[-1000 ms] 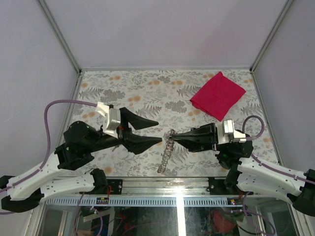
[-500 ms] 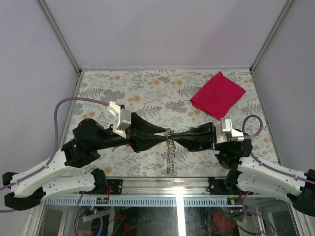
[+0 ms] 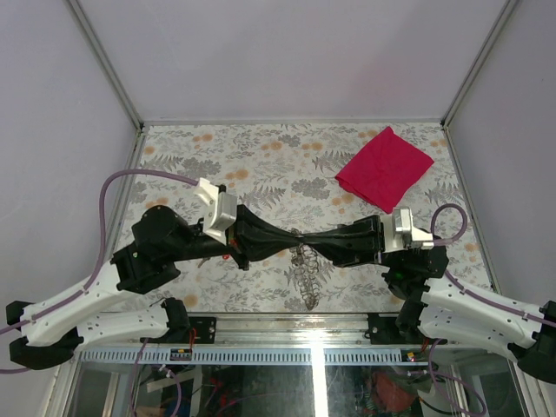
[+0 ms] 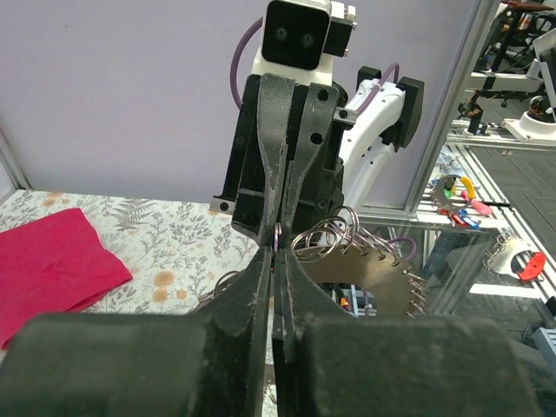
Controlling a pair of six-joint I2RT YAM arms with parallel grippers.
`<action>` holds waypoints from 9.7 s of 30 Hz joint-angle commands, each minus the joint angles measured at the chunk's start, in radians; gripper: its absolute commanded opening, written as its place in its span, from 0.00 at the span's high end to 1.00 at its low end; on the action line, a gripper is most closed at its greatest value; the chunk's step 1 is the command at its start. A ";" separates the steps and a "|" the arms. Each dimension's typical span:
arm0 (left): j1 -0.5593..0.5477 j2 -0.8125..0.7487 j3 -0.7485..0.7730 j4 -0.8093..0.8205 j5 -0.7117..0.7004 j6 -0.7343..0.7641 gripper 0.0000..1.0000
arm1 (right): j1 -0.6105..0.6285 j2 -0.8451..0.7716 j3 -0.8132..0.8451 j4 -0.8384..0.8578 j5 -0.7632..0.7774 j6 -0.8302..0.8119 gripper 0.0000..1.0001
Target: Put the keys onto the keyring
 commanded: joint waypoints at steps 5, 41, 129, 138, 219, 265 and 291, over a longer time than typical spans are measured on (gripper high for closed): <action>-0.005 0.041 0.156 -0.194 -0.024 0.047 1.00 | 0.005 -0.095 0.088 -0.214 -0.004 -0.124 0.79; -0.029 0.384 0.575 -1.039 -0.062 0.287 1.00 | 0.004 -0.141 0.191 -0.978 -0.008 -0.274 0.66; 0.406 0.122 -0.226 -0.631 -0.538 -0.488 0.33 | 0.004 -0.423 -0.055 -0.874 -0.025 -0.503 1.00; 0.501 0.292 -0.310 -0.535 -0.663 -0.569 0.46 | 0.004 -0.439 -0.063 -0.900 -0.022 -0.459 1.00; 0.514 0.024 0.013 -0.097 0.310 -0.057 1.00 | 0.004 -0.155 0.002 -0.399 -0.156 -0.395 1.00; 0.514 0.005 0.108 0.061 0.621 -0.009 1.00 | 0.066 0.202 0.263 0.049 -0.374 -0.171 1.00; 0.514 -0.023 0.129 -0.084 0.659 0.103 1.00 | 0.066 0.211 0.547 -0.847 -0.534 -0.914 1.00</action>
